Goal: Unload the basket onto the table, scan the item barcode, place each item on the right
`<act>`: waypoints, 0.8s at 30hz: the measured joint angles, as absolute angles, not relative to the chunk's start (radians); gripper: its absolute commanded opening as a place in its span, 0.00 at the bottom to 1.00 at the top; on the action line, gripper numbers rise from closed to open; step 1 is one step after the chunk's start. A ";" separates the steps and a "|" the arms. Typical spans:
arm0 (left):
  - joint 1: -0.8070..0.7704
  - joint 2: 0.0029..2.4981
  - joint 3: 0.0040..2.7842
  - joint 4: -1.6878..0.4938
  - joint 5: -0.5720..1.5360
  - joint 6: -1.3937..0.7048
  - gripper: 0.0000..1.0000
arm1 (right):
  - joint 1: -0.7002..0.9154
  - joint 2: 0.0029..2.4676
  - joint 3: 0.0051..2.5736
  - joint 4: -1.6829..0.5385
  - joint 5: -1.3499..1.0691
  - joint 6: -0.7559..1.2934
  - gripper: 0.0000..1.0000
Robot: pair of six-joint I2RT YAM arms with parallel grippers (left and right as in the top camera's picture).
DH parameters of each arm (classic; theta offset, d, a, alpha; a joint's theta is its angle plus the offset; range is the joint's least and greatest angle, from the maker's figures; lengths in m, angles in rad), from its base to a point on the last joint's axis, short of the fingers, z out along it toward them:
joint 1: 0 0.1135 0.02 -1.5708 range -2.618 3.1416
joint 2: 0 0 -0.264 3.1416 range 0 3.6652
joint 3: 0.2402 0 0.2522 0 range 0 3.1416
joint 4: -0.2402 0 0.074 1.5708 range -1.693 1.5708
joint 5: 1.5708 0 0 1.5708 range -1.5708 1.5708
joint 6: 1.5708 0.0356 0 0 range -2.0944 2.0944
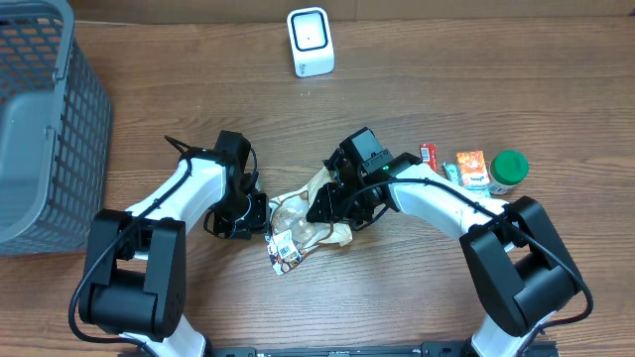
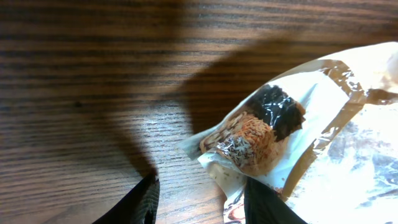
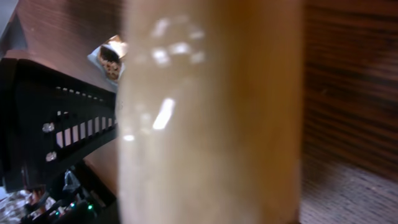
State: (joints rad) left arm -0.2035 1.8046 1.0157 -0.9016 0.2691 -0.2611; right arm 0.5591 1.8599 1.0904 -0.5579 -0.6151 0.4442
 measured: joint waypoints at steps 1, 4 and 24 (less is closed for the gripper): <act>-0.204 1.805 1.016 -0.901 0.269 -0.261 0.38 | 0.559 1.860 1.090 -0.558 -0.620 0.445 0.42; -0.203 1.805 1.016 -0.902 0.269 -0.262 0.38 | 0.559 1.860 1.090 -0.559 -0.626 0.444 0.40; 0.002 1.807 1.351 -0.977 0.054 -0.241 0.93 | 0.559 1.860 1.090 -0.531 -0.618 0.444 0.14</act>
